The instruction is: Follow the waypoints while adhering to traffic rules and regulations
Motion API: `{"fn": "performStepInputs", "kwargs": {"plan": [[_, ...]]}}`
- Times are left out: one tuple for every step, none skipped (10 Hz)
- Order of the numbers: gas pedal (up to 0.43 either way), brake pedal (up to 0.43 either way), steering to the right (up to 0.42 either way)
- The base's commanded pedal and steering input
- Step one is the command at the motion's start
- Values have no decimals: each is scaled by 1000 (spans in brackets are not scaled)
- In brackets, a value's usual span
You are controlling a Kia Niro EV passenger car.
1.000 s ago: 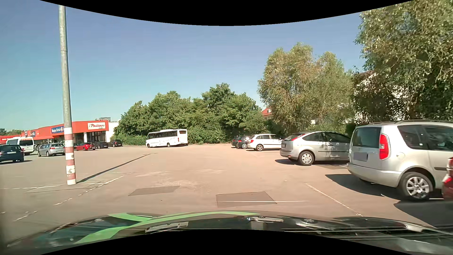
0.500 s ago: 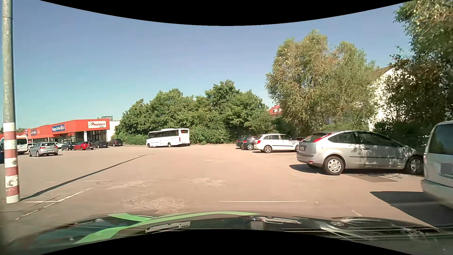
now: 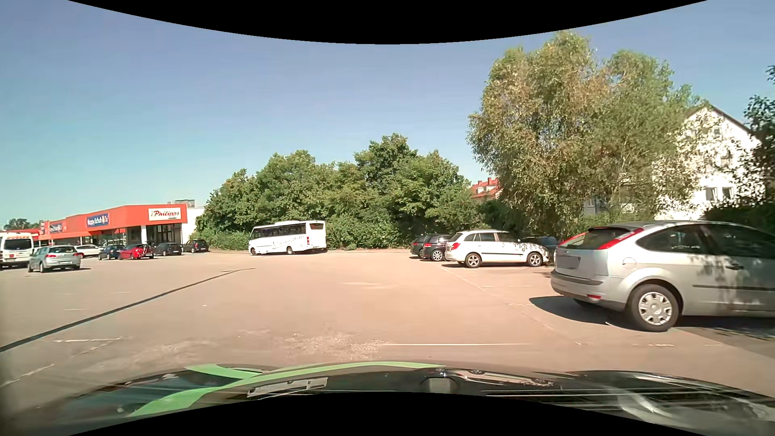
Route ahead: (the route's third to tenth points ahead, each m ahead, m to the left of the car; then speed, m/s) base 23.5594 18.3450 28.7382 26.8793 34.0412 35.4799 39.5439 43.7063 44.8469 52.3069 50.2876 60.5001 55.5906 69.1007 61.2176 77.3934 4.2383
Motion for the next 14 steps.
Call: {"fn": "performStepInputs", "kwargs": {"plan": [[0, 0, -49], [0, 0, -49], [0, 0, -48], [0, 0, -50], [0, 0, -59], [0, 0, -72], [0, 0, -84], [0, 0, -94], [0, 0, -104], [0, 0, -109], [0, 0, -113], [0, 0, -120], [0, 0, -129], [0, 0, -132]]}}
